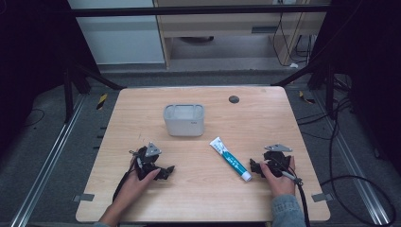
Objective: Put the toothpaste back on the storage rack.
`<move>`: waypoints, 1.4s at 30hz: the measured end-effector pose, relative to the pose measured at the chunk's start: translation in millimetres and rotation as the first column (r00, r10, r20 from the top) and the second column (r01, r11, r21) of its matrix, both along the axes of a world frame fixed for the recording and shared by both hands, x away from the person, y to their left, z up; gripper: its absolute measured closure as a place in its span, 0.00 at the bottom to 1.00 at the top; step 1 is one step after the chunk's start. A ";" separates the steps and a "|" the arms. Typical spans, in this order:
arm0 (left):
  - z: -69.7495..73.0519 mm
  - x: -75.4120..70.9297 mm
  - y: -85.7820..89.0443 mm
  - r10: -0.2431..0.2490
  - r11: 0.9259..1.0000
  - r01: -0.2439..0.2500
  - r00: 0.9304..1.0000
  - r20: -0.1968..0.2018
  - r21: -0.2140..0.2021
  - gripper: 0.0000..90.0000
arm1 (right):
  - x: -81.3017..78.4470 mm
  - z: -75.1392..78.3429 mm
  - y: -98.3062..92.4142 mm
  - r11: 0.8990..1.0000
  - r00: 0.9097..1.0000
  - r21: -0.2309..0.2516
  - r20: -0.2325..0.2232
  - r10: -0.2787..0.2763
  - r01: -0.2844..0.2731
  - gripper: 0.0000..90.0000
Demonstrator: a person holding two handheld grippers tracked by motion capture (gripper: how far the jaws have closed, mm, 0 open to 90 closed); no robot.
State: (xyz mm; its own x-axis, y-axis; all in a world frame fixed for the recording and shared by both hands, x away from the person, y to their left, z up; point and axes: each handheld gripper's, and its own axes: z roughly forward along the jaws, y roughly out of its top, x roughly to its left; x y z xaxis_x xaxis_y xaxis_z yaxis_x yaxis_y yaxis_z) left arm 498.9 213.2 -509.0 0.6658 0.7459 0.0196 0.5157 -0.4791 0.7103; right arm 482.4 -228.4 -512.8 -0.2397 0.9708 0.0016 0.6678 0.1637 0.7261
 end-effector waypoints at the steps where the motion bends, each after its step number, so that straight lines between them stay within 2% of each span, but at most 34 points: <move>1: 0.0 0.0 0.0 0.000 1.000 0.000 1.000 0.000 0.000 0.00 | 0.0 0.0 0.0 1.000 1.000 0.000 0.000 0.000 0.000 0.01; 12: 0.1 1.0 -0.4 0.000 1.000 0.000 1.000 -0.001 0.000 0.00 | -0.5 0.2 -2.1 1.000 1.000 0.001 0.001 0.019 -0.019 0.01; 15: 0.1 1.0 -0.4 0.001 1.000 -0.001 1.000 -0.001 -0.001 0.00 | -0.6 5.6 -6.4 1.000 1.000 0.008 -0.012 0.029 -0.029 0.09; 17: 0.1 1.0 -0.4 0.001 1.000 -0.001 1.000 -0.001 -0.001 0.00 | -0.9 6.9 -7.4 1.000 1.000 0.008 -0.009 0.030 -0.030 0.08; 19: 0.1 1.1 -0.5 0.001 1.000 -0.001 1.000 -0.001 0.000 0.00 | -5.5 20.8 -9.7 0.998 0.998 0.017 0.016 0.054 -0.055 0.11; 20: 0.1 1.1 -0.5 0.001 1.000 -0.001 1.000 -0.001 0.000 0.00 | -5.5 20.8 -9.7 0.998 0.998 0.017 0.016 0.054 -0.055 0.11; 23: 0.1 1.1 -0.5 0.001 1.000 -0.001 1.000 0.000 0.000 0.00 | -11.3 39.3 -3.0 0.995 0.995 -0.024 0.014 0.096 -0.095 0.15; 25: 0.1 1.1 -0.5 0.001 1.000 -0.001 1.000 0.000 0.000 0.00 | -12.9 43.1 -0.4 0.994 0.994 -0.030 0.010 0.107 -0.107 0.16; 27: 0.1 1.1 -0.5 0.001 1.000 -0.001 1.000 -0.001 -0.001 0.00 | -17.3 54.4 9.0 0.987 0.989 -0.052 0.014 0.150 -0.150 0.19; 30: 0.1 1.1 -0.5 0.001 1.000 -0.001 1.000 -0.001 -0.001 0.00 | -19.0 59.5 15.1 0.984 0.985 -0.047 0.013 0.170 -0.169 0.18; 32: 0.2 1.5 -0.3 -0.003 1.000 0.003 1.000 -0.002 0.001 0.00 | -20.4 66.5 23.4 0.978 0.981 -0.072 0.019 0.195 -0.193 0.19; 34: 0.1 1.7 -0.3 -0.005 1.000 0.005 1.000 -0.002 0.000 0.00 | -20.3 74.9 35.5 0.972 0.975 -0.083 0.024 0.221 -0.218 0.21; 37: 0.1 1.7 -0.3 -0.005 1.000 0.005 1.000 -0.001 0.000 0.00 | -18.4 79.0 45.0 0.967 0.970 -0.086 0.019 0.242 -0.240 0.22; 38: 0.1 1.8 -0.3 -0.006 1.000 0.006 1.000 -0.002 0.000 0.00 | -14.3 81.9 56.1 0.958 0.962 -0.088 -0.006 0.274 -0.273 0.19; 41: 0.3 2.7 -0.2 -0.009 1.000 0.009 1.000 -0.002 0.003 0.00 | -9.9 82.1 64.0 0.952 0.957 -0.099 -0.023 0.289 -0.290 0.18; 42: 0.3 2.8 -0.3 -0.009 1.000 0.009 1.000 -0.002 0.003 0.00 | -4.7 81.6 72.7 0.945 0.951 -0.101 -0.041 0.307 -0.310 0.17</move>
